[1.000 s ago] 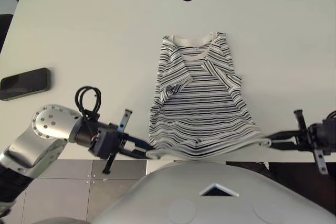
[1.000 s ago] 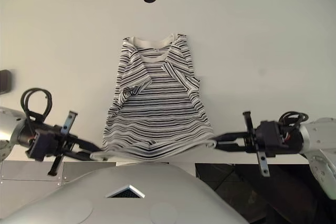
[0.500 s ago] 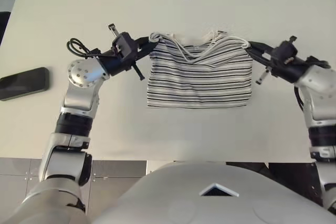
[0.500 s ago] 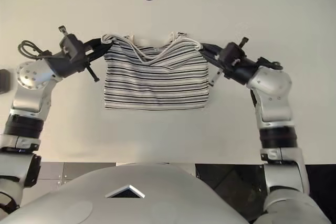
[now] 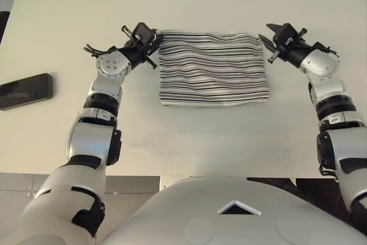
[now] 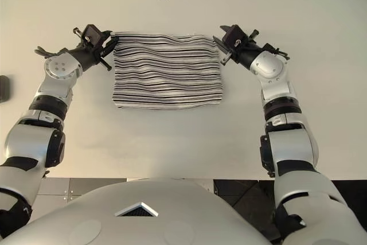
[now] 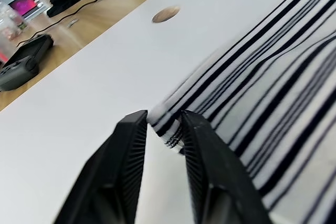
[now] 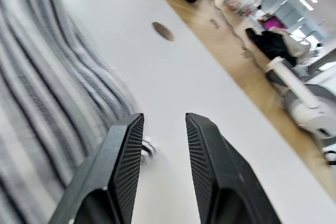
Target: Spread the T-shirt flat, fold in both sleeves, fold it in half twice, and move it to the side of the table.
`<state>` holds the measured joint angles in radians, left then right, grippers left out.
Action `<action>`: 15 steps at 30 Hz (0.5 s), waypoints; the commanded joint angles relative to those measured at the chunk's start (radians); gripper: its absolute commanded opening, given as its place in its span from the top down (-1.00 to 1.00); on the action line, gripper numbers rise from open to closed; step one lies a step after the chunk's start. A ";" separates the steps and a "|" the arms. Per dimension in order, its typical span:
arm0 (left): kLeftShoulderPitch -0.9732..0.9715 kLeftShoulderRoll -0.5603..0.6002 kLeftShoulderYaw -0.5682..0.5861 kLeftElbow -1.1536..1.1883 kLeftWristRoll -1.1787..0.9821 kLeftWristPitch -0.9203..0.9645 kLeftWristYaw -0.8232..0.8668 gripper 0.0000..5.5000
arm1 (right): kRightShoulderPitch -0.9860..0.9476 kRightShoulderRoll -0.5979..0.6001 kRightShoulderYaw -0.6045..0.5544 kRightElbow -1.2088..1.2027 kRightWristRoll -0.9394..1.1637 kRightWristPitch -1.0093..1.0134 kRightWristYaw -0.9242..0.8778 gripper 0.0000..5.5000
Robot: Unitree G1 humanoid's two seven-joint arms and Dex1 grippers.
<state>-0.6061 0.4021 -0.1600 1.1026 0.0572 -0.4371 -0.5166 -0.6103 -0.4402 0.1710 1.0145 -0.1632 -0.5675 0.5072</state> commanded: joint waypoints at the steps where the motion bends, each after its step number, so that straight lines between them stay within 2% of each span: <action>1: -0.053 0.025 0.019 0.047 0.038 -0.024 0.057 0.43 | -0.051 -0.013 -0.004 0.021 -0.048 -0.047 -0.094 0.47; 4: -0.046 0.025 0.016 0.029 0.054 -0.088 0.057 0.43 | -0.035 -0.010 0.016 -0.025 -0.071 -0.116 -0.104 0.47; 6: 0.000 0.018 0.002 -0.057 0.046 -0.210 -0.003 0.43 | -0.001 -0.008 0.058 -0.086 -0.096 -0.171 -0.065 0.47; 10: 0.132 0.046 -0.071 -0.290 0.037 -0.403 -0.149 0.43 | 0.032 -0.048 0.146 -0.160 -0.242 -0.186 -0.100 0.47; 15: 0.310 0.156 -0.190 -0.630 0.008 -0.346 -0.372 0.43 | 0.079 -0.100 0.234 -0.233 -0.337 -0.180 -0.029 0.47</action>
<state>-0.3391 0.4999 -0.3187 0.5839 0.0827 -0.8256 -0.8154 -0.5555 -0.5148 0.3738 0.8131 -0.4765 -0.7535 0.4296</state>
